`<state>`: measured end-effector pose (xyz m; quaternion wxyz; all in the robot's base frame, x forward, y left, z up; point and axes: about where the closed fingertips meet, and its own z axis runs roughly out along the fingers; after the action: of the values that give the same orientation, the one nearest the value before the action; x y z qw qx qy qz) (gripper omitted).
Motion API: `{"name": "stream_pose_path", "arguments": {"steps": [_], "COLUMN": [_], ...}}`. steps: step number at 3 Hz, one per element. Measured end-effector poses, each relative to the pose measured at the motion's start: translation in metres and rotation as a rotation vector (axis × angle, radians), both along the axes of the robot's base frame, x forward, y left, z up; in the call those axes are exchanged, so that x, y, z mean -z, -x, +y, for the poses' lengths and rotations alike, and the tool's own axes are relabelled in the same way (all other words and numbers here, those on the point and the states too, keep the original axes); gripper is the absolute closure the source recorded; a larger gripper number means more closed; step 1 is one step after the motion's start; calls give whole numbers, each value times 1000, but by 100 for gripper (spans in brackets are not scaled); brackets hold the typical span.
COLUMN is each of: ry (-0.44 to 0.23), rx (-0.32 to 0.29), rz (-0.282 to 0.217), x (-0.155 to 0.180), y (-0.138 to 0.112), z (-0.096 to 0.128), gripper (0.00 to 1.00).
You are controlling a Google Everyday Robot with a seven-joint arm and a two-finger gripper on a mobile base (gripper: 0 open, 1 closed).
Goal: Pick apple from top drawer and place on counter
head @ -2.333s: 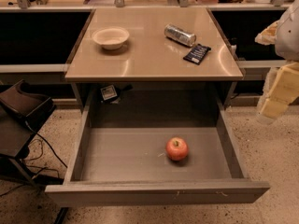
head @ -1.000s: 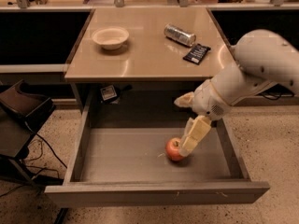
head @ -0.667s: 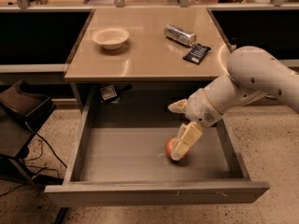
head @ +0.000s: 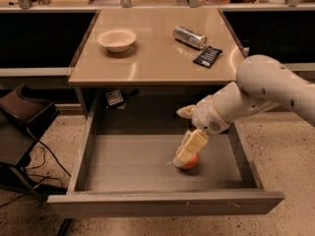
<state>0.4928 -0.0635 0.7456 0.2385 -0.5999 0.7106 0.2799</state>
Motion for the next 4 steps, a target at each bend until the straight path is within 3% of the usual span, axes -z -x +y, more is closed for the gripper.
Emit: {"name": "stream_pose_path", "arguments": {"steps": [1, 2, 3, 4], "ry": [2, -6, -6, 17], "rx": [160, 224, 215, 254], "rz": [-23, -78, -54, -26], "x": [18, 20, 30, 58], "y": [0, -19, -17, -28], "z": [-5, -6, -3, -6], "gripper": [0, 0, 0, 0]}}
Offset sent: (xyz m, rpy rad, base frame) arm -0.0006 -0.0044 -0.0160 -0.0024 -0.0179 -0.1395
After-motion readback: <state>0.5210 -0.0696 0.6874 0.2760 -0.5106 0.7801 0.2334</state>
